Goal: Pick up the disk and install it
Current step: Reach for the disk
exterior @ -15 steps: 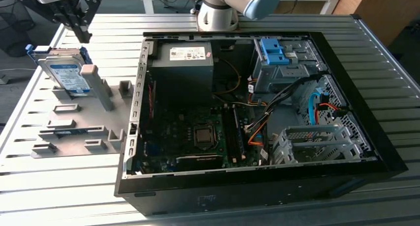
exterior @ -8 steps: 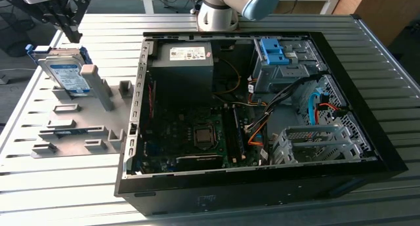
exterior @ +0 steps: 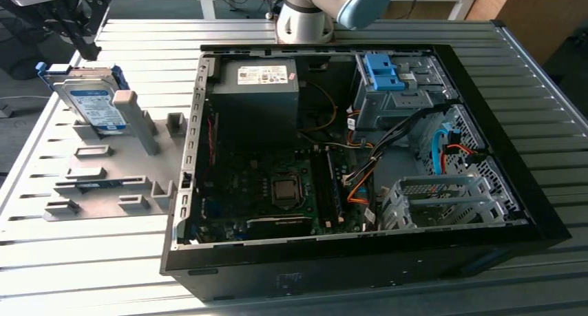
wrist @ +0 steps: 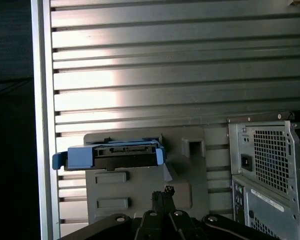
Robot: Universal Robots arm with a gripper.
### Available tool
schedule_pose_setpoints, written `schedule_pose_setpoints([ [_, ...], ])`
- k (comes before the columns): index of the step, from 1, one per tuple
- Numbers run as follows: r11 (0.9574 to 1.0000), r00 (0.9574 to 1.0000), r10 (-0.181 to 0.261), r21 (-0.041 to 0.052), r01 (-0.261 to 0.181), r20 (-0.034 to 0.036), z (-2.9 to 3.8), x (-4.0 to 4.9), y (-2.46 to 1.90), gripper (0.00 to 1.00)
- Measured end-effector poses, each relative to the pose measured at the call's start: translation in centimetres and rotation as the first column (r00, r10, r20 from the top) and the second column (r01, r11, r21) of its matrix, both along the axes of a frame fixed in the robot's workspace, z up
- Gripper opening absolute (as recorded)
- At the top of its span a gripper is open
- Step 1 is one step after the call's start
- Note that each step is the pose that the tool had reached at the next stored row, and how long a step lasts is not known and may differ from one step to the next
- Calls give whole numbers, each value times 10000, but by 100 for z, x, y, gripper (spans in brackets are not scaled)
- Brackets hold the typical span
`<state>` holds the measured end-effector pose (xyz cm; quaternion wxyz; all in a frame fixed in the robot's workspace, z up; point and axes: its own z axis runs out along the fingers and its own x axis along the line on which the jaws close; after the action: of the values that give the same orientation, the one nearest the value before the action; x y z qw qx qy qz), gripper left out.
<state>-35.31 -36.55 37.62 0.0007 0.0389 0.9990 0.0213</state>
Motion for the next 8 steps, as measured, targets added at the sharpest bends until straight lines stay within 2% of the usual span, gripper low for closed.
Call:
schedule_pose_setpoints([
  [8, 10000, 10000, 1, 0, -1, -7, -3, -11, 0, 11],
])
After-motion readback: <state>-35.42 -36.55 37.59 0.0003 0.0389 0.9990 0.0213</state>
